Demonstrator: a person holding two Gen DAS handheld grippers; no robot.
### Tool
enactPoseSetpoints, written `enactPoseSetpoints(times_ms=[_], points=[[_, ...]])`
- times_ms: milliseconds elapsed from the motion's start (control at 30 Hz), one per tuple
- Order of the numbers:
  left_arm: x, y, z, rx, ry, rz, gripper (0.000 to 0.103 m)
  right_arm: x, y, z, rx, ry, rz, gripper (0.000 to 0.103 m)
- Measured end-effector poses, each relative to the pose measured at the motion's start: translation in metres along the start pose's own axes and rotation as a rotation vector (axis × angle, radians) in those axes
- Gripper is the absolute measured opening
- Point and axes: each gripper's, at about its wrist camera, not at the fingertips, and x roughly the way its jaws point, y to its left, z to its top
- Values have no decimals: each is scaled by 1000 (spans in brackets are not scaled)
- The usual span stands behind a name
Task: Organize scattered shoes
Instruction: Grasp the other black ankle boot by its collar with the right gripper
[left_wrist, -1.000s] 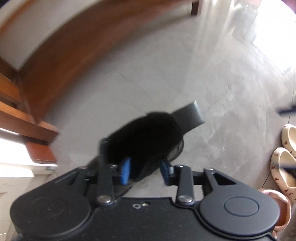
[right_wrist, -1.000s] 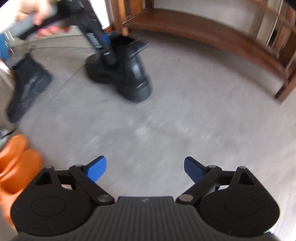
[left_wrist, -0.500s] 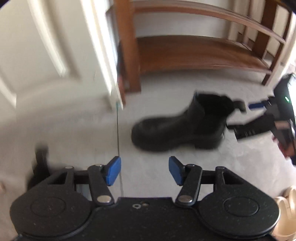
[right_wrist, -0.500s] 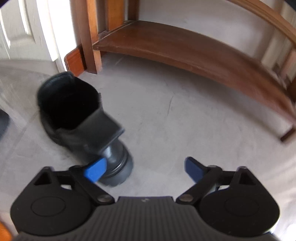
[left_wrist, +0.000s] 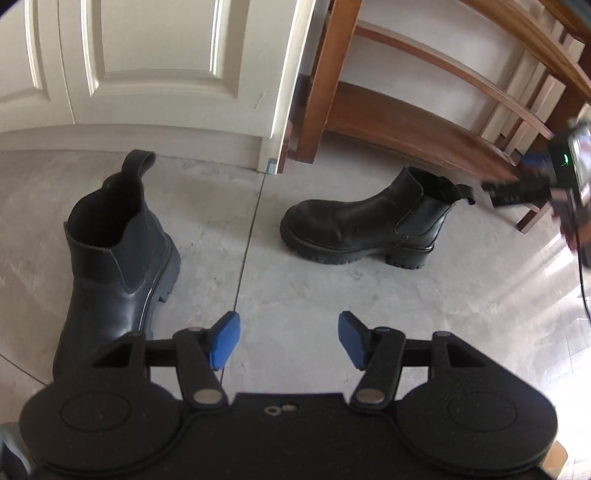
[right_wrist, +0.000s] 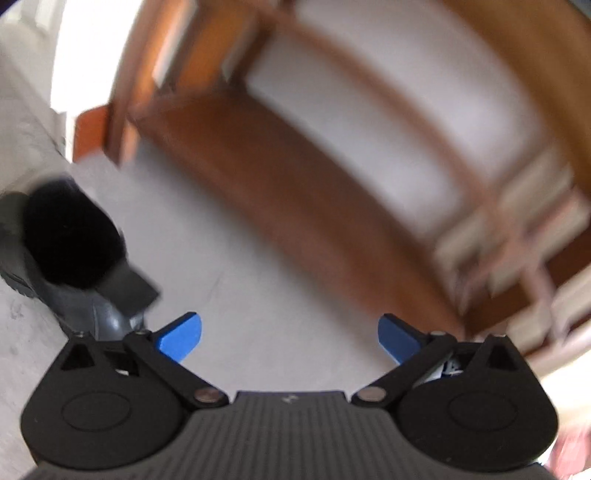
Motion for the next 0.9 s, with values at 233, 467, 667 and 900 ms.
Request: enactPoseSetpoints(times_ms=[233,467,667,900], points=[[-19,14,-10,-30,3,31,59,63,19,95,269,181,352,103],[-27,40,-19,-82,7,69,60,123,55,114,584,388,459,103],[-29,49,-19,-99,9,74,60,135,118,113,452,453,406,103],[-35,48,-15,-84,-10,77,60,141,167,116,499,497,340,103]])
